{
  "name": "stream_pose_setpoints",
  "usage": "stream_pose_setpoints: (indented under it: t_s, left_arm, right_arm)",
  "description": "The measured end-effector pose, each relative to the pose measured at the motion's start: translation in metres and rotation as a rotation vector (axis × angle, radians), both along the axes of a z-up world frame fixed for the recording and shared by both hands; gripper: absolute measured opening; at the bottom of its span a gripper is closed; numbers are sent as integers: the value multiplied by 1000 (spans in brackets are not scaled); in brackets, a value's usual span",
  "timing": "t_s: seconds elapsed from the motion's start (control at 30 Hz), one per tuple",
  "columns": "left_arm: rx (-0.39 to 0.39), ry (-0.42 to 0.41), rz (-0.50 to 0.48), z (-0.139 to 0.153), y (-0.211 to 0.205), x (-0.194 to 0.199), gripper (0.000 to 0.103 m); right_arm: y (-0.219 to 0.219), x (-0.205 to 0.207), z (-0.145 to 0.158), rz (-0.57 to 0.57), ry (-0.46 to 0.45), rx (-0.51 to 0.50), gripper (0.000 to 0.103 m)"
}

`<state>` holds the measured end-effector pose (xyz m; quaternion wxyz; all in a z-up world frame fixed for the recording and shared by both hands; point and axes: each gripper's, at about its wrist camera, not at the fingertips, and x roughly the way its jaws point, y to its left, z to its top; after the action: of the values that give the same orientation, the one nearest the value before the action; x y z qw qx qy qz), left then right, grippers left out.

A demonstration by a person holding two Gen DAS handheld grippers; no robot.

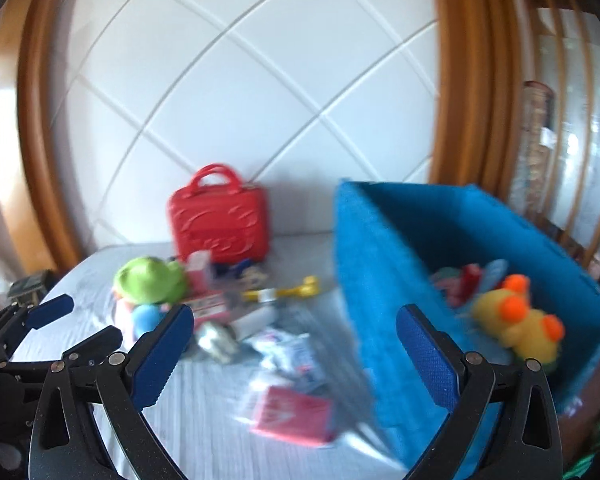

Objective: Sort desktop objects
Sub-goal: 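Move both open tools back from the crate to the plush pile, then close the left tool on the pink pig plush while the right tool grips its blue body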

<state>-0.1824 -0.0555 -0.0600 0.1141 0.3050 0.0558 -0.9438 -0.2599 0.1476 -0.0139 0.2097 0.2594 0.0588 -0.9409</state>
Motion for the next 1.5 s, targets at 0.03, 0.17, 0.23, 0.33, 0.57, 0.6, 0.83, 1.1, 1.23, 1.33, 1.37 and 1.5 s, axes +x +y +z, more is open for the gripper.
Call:
stream_pose_setpoints:
  t_s: [0.03,0.17,0.23,0.33,0.57,0.6,0.83,1.1,1.23,1.33,1.37,1.5]
  left_arm:
    - [4,-18,18,-5,-17,4,80]
    - [6,-58,75,-21,-68,22,80]
    - [22,-74,104,-30,-88,28,80]
    - [47,-106,128,-44,-110,29,80]
    - [43,-161,179,-61,-136,4,80]
    - [43,-170,189,-64,-138,-3,80]
    - [44,-231,218,-83,-154,-35,80]
    - [61,-269,174,-102,-190,-71,80]
    - [75,-285,143,-117,-216,-92,80]
    - [93,-305,129,-133,-232,-109,80]
    - [99,-314,124,-139,-237,-115,80]
    - [127,-355,107,-165,-255,-139,80]
  right_arm:
    - [-16,4,-4,13,-9,2,103]
    - [-75,10,-22,77,-85,0,103]
    - [-96,8,-28,92,-105,17,103]
    - [-125,1,-38,128,-132,32,103]
    - [-166,-25,-58,212,-187,32,103]
    - [-170,-35,-64,222,-205,35,103]
    - [-186,-87,-107,255,-302,28,103]
    - [-211,-119,-128,211,-340,53,103]
    - [-229,-135,-147,165,-382,83,103]
    - [-242,-148,-166,141,-410,117,103]
    - [-246,-153,-172,136,-421,125,103]
    - [-270,-175,-198,128,-466,168,103]
